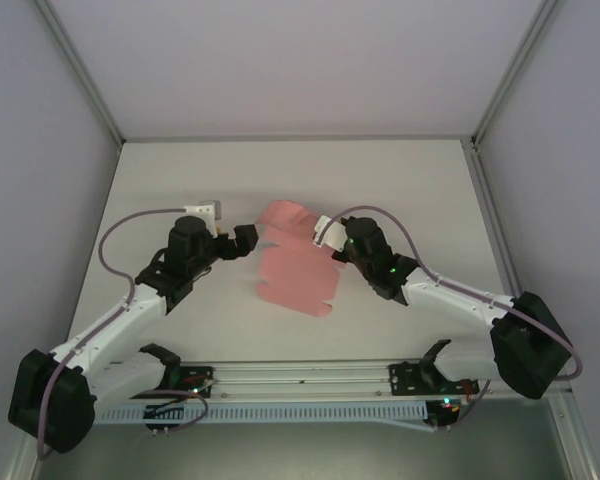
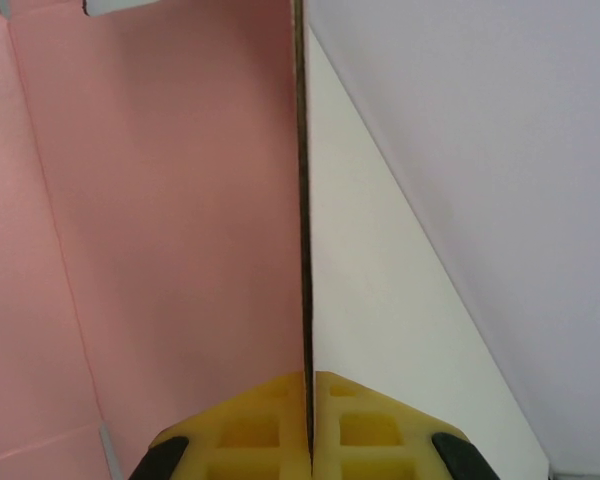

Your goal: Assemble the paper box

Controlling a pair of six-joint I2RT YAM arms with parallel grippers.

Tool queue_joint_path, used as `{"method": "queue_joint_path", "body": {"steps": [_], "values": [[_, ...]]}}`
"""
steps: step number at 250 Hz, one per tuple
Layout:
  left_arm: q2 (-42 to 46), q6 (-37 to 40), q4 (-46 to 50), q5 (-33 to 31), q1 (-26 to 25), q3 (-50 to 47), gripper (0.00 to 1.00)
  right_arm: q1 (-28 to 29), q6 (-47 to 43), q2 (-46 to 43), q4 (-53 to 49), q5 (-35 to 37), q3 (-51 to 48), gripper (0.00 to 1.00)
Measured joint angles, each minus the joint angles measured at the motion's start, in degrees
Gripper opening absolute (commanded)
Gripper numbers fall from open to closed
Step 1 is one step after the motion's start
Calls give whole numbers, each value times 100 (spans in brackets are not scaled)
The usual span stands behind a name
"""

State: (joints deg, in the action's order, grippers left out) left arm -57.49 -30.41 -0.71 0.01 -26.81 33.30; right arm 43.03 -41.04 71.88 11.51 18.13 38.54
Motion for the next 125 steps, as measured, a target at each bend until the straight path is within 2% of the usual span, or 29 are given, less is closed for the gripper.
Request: {"method": "queue_joint_path", "body": {"steps": [64,125], "values": [[20,-35,109,284,686,-358,100,-9,79,-125,61,-229,-15,0],[-507,-33,-734,1051,920,-498,100,-28,87,-129,57,-365,-15,0]]}}
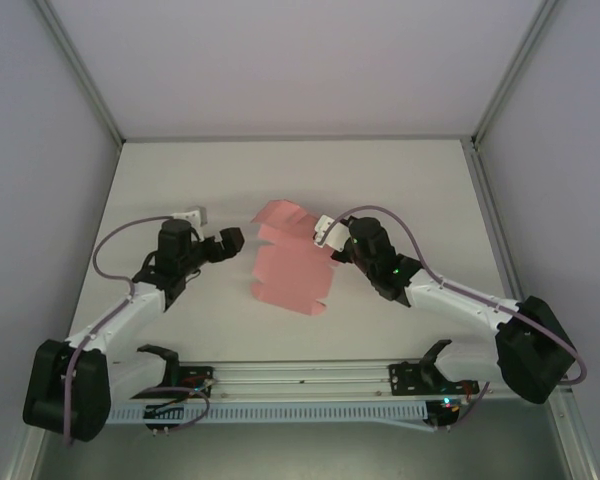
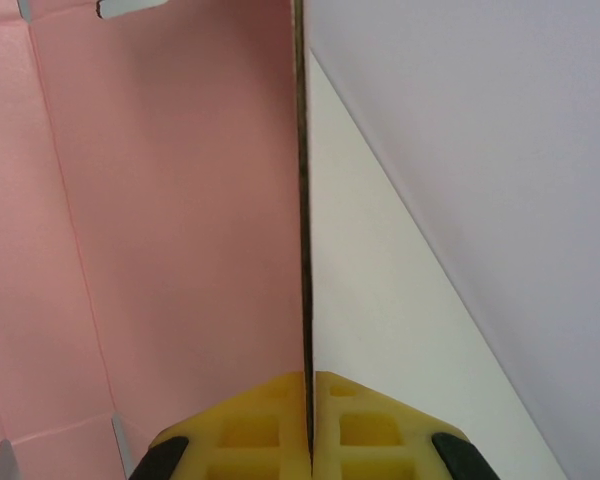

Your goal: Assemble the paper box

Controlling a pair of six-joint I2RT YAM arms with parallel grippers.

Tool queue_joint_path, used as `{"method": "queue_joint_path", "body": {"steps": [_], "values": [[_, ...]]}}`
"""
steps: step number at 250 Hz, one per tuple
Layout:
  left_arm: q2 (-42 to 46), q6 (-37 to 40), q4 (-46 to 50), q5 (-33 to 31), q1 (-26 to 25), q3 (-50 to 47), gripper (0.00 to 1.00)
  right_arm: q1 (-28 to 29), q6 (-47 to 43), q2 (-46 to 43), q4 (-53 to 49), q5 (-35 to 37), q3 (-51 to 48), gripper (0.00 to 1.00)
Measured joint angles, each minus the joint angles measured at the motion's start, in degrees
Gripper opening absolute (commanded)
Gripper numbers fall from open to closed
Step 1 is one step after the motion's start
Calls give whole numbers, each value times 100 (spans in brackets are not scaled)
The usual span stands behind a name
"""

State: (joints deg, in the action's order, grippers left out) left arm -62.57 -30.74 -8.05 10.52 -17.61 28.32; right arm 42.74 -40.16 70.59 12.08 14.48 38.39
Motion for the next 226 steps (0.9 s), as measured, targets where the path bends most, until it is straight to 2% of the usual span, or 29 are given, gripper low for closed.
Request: {"method": "queue_joint_path", "body": {"steps": [103,138,226], "values": [[-975,138,-885,1180,-9,-9,100,-2,127,-22,-39,-136,0,0],[-1097,151,-1281,1519,-160,-9,100,-13,186,-22,-90,-195,0,0],[-1703,245,-1469,1663,-662,249,100,-17,273,-24,-173,-380,0,0]]}}
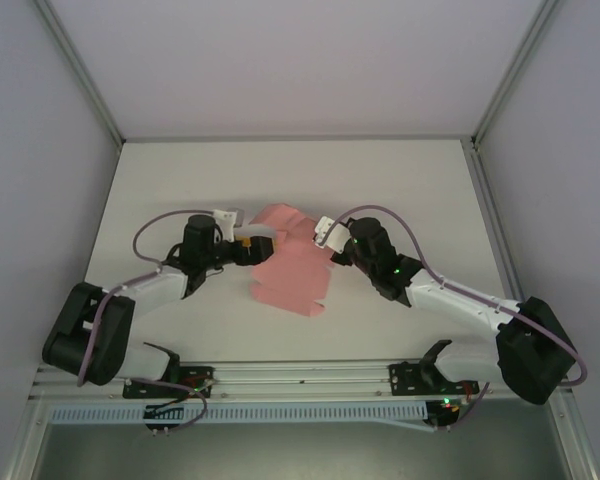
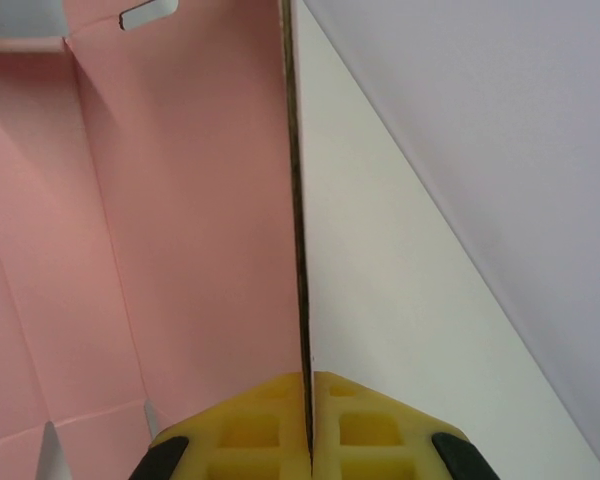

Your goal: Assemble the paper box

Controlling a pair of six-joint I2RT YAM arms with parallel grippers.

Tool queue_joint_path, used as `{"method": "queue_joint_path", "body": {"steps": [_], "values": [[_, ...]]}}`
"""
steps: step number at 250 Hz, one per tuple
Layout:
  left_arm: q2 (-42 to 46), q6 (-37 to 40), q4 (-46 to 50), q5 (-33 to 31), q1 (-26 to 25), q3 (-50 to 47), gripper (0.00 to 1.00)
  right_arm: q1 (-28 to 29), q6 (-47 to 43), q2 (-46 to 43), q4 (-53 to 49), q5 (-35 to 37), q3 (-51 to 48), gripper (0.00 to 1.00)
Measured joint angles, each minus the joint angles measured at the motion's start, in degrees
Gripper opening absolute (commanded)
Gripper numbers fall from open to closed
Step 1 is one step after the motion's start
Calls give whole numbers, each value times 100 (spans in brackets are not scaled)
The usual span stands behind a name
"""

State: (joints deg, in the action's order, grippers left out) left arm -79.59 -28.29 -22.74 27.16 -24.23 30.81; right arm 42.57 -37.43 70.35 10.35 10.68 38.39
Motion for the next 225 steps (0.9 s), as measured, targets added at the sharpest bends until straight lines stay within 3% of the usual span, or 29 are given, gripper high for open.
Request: {"method": "queue_joint_path", "body": {"steps": [26,101,225], "values": [[-157,15,26,-240,-192,136,100,-13,0,-7,-57,-24,0,0],[-197,59,603,-1805,-800,450,100,-33,-2,-17,-214,-24,0,0],[1440,232,1436,-2122,-817,267,100,-31,-116,-7,-173,-24,37,0]]}}
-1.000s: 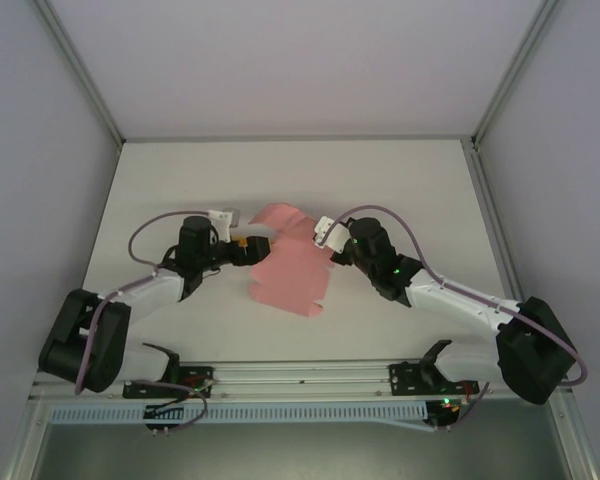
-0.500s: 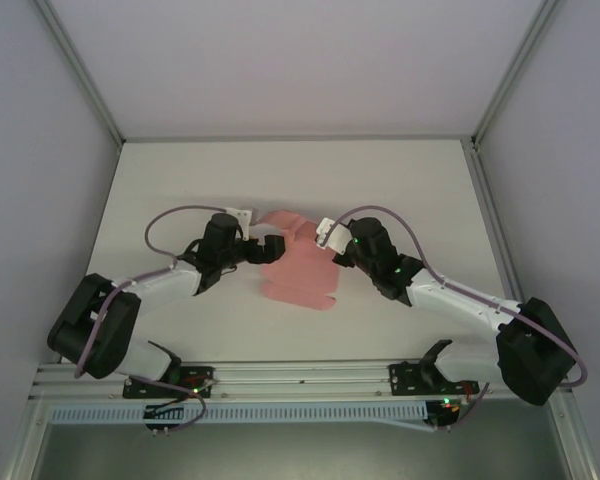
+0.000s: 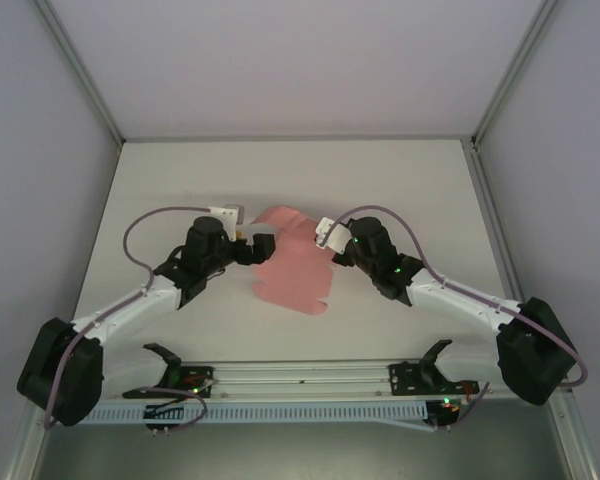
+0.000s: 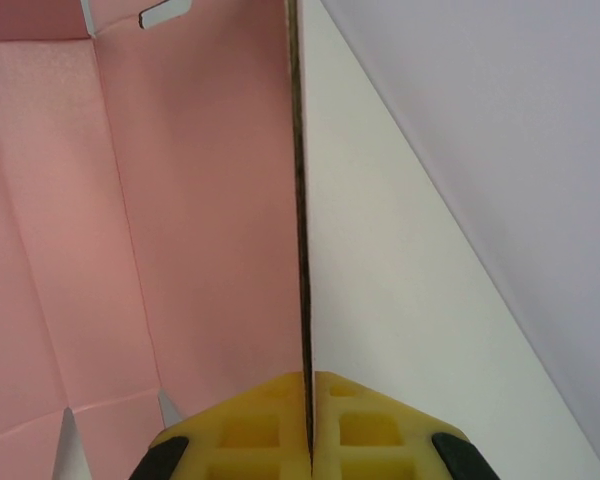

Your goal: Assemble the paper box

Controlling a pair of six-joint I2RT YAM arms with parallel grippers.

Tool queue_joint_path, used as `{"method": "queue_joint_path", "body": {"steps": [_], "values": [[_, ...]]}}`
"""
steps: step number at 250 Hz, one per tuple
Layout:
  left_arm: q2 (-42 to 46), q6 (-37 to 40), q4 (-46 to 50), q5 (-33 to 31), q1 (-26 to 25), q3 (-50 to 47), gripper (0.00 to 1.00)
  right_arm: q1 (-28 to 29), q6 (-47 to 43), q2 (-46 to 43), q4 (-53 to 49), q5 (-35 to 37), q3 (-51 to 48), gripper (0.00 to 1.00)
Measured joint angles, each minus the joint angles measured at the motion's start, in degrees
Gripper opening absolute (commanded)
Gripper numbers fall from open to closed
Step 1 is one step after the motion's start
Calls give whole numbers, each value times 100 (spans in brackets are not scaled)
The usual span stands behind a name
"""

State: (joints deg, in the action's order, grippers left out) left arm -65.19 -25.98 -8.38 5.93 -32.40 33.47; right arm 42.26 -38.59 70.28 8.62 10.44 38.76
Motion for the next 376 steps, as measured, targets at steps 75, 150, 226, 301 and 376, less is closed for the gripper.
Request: {"method": "queue_joint_path", "body": {"steps": [75,150,226,301,376], "values": [[968,103,992,-295,76,0,100,44,-610,131,42,72,61,0],[1384,-31,1513,-402,1045,205,100,297,-1342,461,323,350,116,0],[-170,181,1198,-63,1779,693,100,319,-1394,494,352,352,197,0],[-1110,791,673,1093,1576,857,100,328,-1386,619,308,407,249,0],[-1139,1370,518,1510,822,857,93,328,-1329,743,289,494,334,0]]}}
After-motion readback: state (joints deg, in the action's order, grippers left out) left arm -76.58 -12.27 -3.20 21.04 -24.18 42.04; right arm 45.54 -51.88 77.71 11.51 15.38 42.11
